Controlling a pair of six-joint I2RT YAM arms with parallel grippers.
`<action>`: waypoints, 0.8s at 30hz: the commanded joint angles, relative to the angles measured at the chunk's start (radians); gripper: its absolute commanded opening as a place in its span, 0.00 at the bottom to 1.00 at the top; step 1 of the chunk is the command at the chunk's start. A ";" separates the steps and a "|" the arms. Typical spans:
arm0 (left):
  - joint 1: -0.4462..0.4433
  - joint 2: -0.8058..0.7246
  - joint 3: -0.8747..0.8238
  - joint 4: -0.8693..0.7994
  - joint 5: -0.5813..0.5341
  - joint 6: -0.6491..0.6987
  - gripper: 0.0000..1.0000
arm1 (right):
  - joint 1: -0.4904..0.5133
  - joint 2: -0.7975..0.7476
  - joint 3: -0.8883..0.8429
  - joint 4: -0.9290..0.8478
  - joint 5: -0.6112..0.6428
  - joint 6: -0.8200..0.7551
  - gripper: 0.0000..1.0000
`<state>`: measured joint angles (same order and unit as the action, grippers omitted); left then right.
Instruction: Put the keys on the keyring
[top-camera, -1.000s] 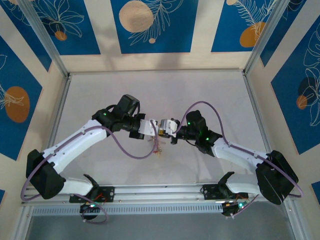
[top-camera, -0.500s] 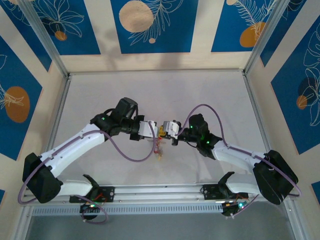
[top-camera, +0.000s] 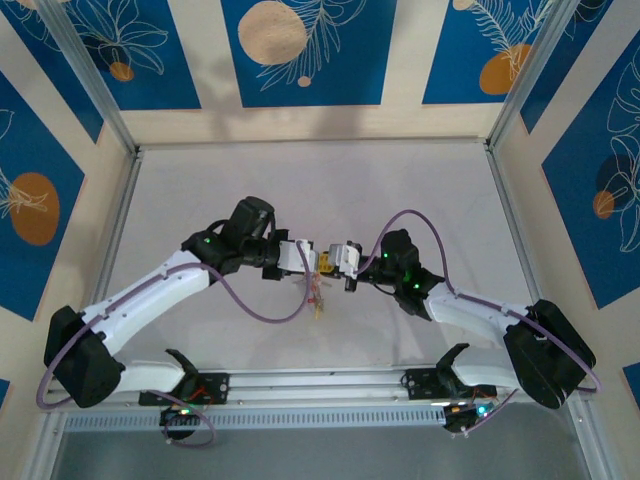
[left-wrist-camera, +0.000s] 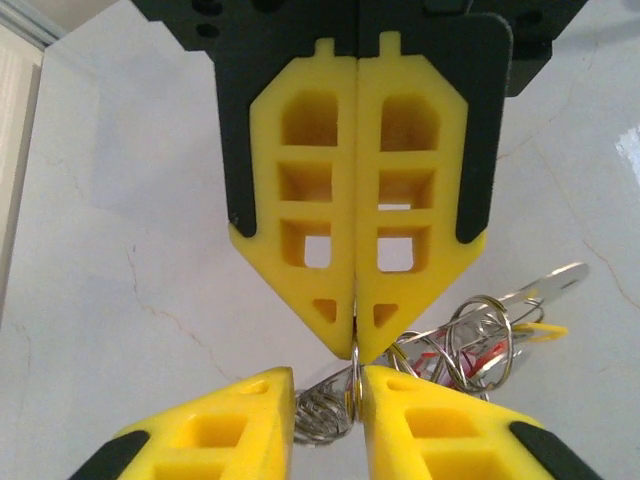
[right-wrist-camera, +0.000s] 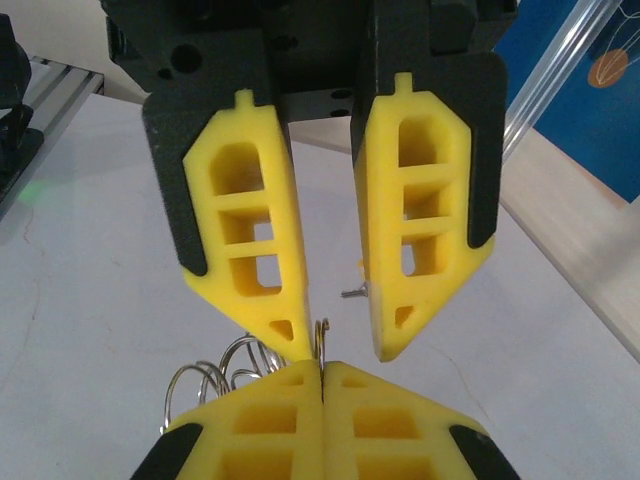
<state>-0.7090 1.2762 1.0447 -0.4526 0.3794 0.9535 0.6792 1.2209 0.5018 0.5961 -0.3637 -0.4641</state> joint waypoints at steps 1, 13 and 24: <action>0.008 -0.020 -0.018 0.013 0.003 -0.005 0.21 | -0.005 -0.008 -0.002 0.081 -0.032 0.007 0.00; 0.009 -0.011 -0.030 0.020 0.002 -0.001 0.15 | -0.007 0.006 -0.001 0.110 -0.033 0.017 0.00; 0.009 -0.003 -0.030 0.057 -0.028 -0.032 0.00 | -0.001 0.000 -0.011 0.091 -0.024 0.011 0.00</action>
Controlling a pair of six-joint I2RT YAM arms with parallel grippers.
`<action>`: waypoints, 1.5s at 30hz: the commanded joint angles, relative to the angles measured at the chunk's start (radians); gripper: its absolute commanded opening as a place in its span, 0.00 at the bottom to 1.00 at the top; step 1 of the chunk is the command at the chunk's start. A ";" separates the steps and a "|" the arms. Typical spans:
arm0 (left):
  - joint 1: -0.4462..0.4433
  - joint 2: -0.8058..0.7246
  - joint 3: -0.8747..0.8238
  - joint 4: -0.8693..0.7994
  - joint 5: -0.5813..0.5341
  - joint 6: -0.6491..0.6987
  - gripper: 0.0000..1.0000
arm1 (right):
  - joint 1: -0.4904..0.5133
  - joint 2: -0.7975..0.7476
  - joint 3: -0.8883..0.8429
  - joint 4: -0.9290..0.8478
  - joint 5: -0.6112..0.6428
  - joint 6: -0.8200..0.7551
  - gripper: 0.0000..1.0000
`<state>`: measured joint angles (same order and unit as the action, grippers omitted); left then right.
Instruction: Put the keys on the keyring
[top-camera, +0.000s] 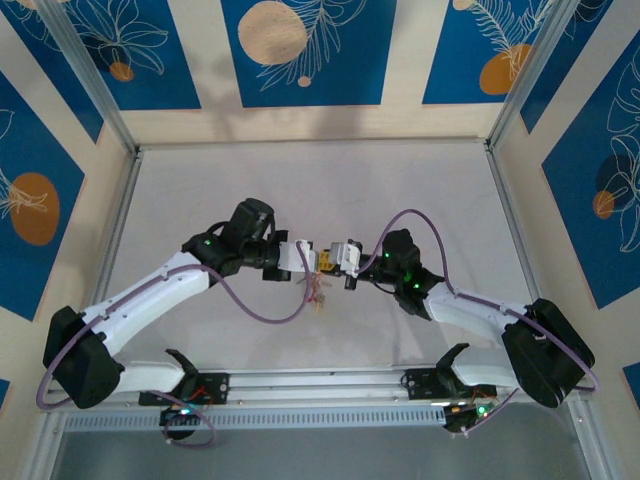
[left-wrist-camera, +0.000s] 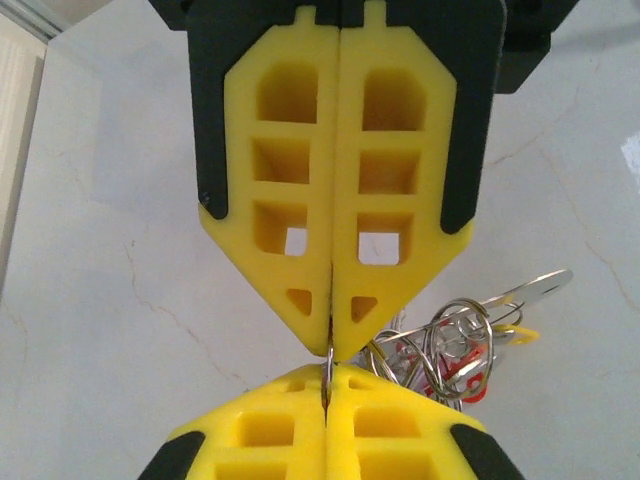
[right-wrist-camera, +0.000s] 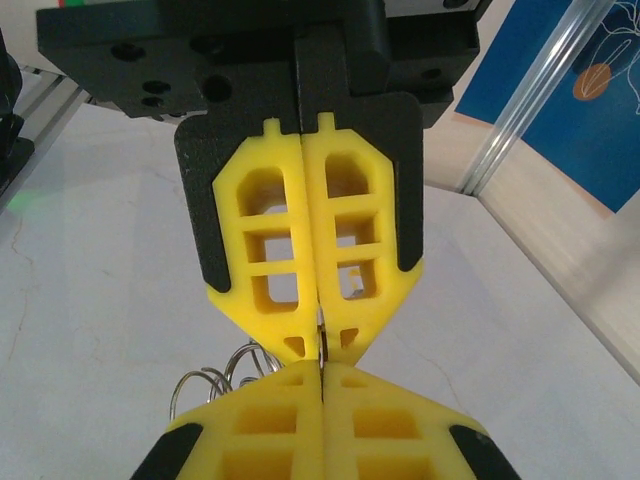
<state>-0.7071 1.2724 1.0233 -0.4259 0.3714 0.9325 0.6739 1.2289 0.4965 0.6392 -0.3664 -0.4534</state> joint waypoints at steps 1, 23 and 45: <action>0.007 -0.003 -0.006 0.031 -0.025 -0.010 0.00 | 0.003 -0.013 -0.005 0.028 -0.016 -0.006 0.00; -0.012 0.019 0.086 -0.106 -0.026 0.027 0.00 | -0.013 0.008 0.109 -0.220 -0.037 -0.025 0.26; -0.018 0.038 0.089 -0.074 0.026 0.018 0.00 | 0.000 0.075 0.125 -0.149 -0.072 -0.025 0.18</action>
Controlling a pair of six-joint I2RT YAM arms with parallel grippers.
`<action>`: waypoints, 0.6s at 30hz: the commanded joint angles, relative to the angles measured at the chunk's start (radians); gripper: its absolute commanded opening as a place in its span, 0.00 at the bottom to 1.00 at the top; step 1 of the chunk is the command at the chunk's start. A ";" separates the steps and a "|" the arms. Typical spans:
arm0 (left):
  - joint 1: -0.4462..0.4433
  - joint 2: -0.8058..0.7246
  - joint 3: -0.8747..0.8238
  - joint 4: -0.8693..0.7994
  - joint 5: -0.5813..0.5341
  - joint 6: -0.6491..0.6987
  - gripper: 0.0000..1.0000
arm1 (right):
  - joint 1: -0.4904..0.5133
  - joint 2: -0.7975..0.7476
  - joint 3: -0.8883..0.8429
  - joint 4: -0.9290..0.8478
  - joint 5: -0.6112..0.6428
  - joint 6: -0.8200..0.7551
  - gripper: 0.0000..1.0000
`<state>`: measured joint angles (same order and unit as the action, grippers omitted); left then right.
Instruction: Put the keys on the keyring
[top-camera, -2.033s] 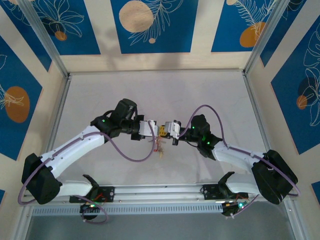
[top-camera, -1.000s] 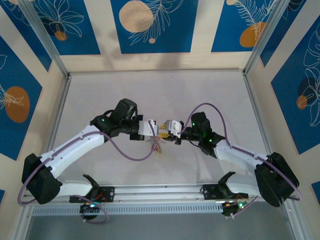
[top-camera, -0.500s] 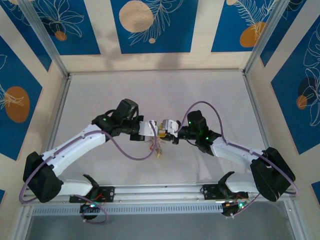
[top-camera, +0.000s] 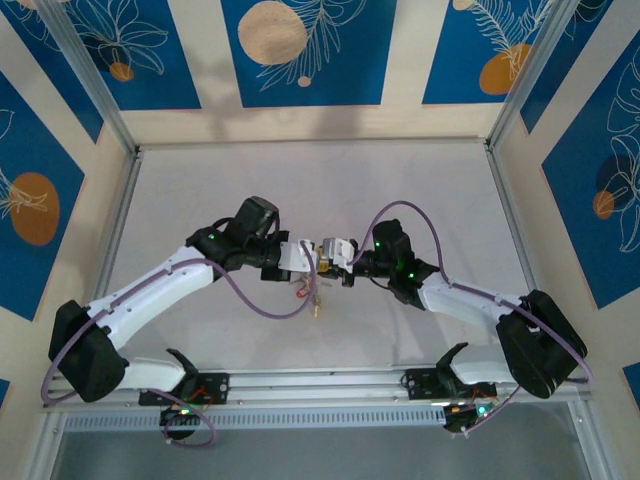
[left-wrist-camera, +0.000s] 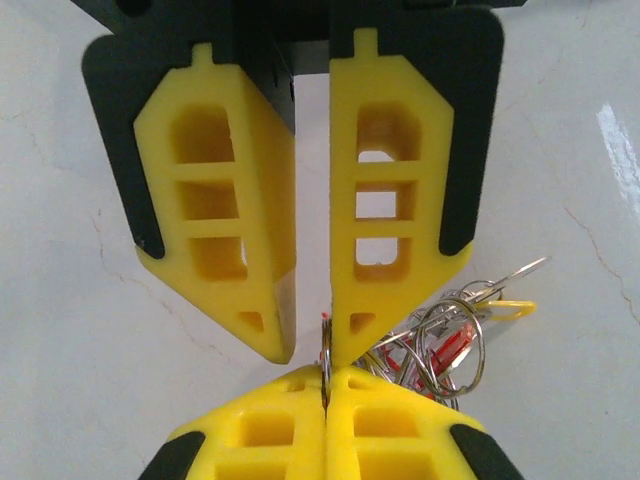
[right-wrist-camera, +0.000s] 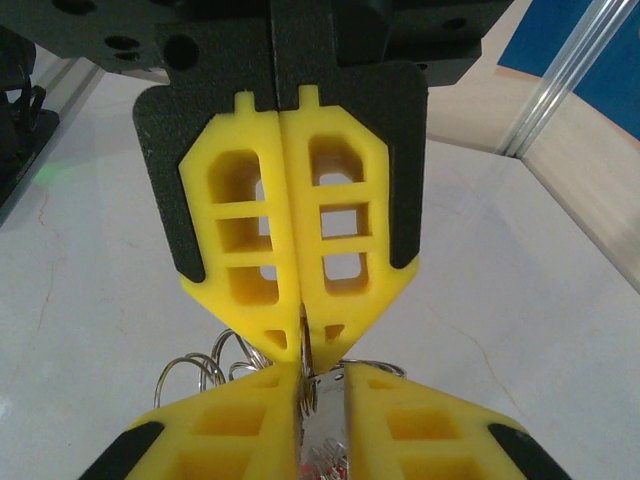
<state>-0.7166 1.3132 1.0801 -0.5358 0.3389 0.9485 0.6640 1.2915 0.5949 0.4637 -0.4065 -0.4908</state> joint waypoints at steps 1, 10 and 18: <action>-0.008 -0.004 0.033 0.038 0.065 -0.002 0.00 | 0.010 0.016 0.028 0.026 -0.030 0.012 0.18; -0.009 -0.021 0.035 0.054 0.135 0.000 0.00 | 0.012 0.035 0.039 0.023 -0.050 0.011 0.09; -0.007 -0.035 0.009 0.096 0.144 -0.026 0.19 | 0.015 0.017 0.002 0.106 0.012 -0.005 0.00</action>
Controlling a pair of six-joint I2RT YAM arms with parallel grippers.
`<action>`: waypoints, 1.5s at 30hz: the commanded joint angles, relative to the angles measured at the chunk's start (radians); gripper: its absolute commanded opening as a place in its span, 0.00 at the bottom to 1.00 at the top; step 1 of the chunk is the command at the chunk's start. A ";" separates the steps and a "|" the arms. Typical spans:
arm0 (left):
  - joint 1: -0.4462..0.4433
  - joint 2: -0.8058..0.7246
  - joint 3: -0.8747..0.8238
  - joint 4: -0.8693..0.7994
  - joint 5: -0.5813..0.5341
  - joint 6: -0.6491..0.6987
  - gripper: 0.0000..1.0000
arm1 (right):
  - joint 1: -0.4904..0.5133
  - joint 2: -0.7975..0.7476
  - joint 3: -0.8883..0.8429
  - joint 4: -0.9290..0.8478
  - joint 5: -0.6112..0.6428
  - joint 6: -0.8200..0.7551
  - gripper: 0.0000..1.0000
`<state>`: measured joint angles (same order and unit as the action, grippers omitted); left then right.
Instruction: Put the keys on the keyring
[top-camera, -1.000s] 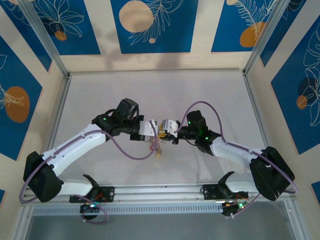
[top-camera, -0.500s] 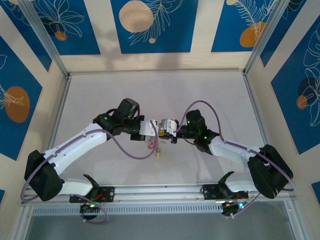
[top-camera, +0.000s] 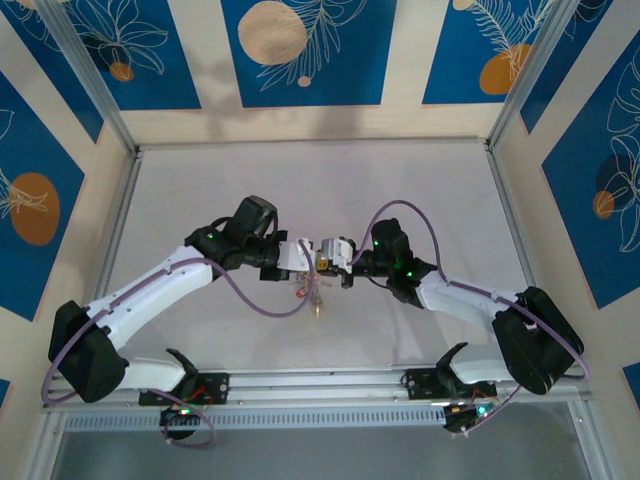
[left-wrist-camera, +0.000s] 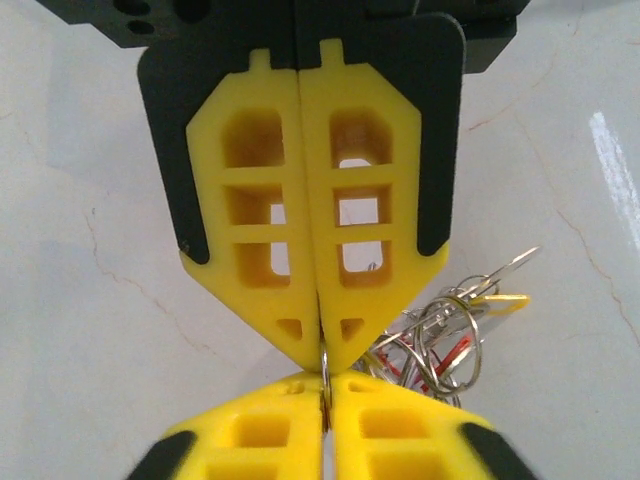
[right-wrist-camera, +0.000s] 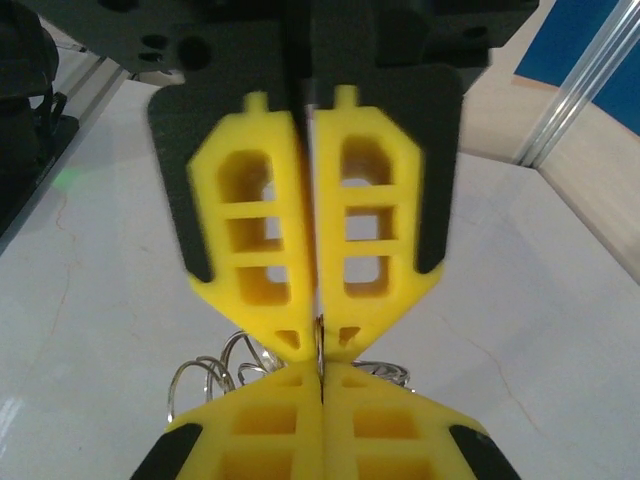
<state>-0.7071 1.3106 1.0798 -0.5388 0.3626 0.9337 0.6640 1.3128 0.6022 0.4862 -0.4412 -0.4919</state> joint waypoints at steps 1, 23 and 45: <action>-0.014 -0.037 0.007 0.099 0.112 -0.012 0.21 | 0.010 -0.009 -0.015 0.105 0.066 0.011 0.00; 0.458 -0.035 0.073 0.031 -0.347 -1.119 0.68 | -0.073 -0.038 -0.162 0.328 0.152 0.082 0.00; 0.606 0.692 0.400 -0.271 -0.159 -0.840 0.36 | -0.062 -0.050 -0.197 0.351 0.180 0.111 0.00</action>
<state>-0.0963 1.9747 1.4670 -0.7204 0.1905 -0.0181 0.5961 1.2808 0.4194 0.7918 -0.2764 -0.3916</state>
